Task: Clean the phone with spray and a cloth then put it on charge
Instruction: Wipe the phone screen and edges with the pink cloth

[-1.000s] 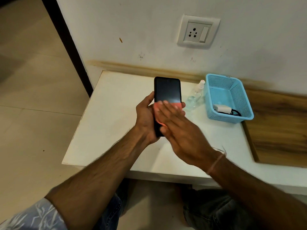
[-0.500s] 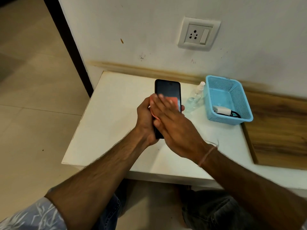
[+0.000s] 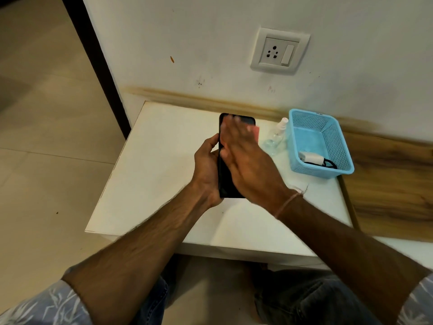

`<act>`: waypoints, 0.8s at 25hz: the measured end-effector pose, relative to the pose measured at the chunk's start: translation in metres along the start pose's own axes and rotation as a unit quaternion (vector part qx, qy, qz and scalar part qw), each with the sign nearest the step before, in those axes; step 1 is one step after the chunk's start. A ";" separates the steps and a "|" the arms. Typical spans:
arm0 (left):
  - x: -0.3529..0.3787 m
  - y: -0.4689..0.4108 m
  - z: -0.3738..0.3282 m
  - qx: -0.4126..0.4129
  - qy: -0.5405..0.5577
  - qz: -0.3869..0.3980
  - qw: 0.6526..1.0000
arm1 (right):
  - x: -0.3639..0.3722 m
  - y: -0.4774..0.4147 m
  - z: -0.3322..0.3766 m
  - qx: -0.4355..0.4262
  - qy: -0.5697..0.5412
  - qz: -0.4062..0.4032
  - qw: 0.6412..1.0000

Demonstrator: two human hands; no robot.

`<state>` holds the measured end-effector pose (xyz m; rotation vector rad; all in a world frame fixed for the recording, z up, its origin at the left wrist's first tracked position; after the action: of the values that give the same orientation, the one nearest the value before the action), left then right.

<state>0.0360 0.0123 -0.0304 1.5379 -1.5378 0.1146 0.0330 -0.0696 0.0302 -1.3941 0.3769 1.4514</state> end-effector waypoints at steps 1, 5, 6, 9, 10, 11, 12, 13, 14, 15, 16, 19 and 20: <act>-0.001 0.000 -0.002 0.002 0.002 0.003 1.000 | -0.002 0.015 0.001 -0.043 0.011 0.011 0.999; 0.002 0.001 -0.001 0.007 -0.017 0.007 1.000 | -0.023 0.026 -0.027 -0.073 0.059 -0.022 0.995; 0.003 0.001 0.001 0.009 -0.024 0.004 1.000 | -0.026 0.017 -0.033 -0.029 0.052 -0.032 0.998; 0.005 0.002 0.002 0.020 -0.032 0.000 0.999 | -0.023 0.004 -0.027 0.040 0.015 -0.041 0.998; 0.004 0.002 0.001 0.022 -0.029 0.000 0.999 | -0.020 0.008 -0.020 0.017 0.016 -0.040 0.999; 0.003 0.002 0.000 0.023 -0.025 0.004 0.999 | -0.018 0.016 -0.014 -0.019 0.028 -0.033 0.999; 0.003 0.002 0.000 0.024 -0.022 0.011 0.999 | -0.017 0.026 -0.011 -0.056 0.044 -0.021 0.997; 0.003 0.003 0.000 0.025 -0.022 0.015 0.999 | -0.020 0.031 -0.013 -0.083 0.062 -0.014 0.995; 0.004 0.003 0.002 0.025 -0.024 0.017 0.999 | -0.025 0.028 -0.018 -0.094 0.077 -0.017 0.992; 0.005 0.003 0.002 0.024 -0.023 0.018 0.999 | -0.030 0.021 -0.024 -0.080 0.086 -0.030 0.993; 0.006 0.003 0.003 0.025 -0.022 0.020 0.999 | -0.033 0.012 -0.028 -0.046 0.084 -0.040 0.995; 0.006 0.003 0.006 0.018 -0.016 0.021 0.999 | -0.027 0.008 -0.017 -0.014 0.070 -0.038 0.997; 0.005 0.003 0.006 0.015 -0.015 0.019 1.000 | -0.025 0.012 -0.015 -0.042 0.085 -0.028 0.995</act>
<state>0.0313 0.0049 -0.0290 1.5405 -1.5968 0.1365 0.0260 -0.0977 0.0431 -1.5905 0.3856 1.3197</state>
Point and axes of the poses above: each hand's wrist, its own y-axis away from the middle knuckle, its own x-axis out of the palm, z = x × y, the point moved 4 cm from there along -y, towards the middle knuckle, and after that the axes turned 9 degrees about -z, right-handed, at the moved point
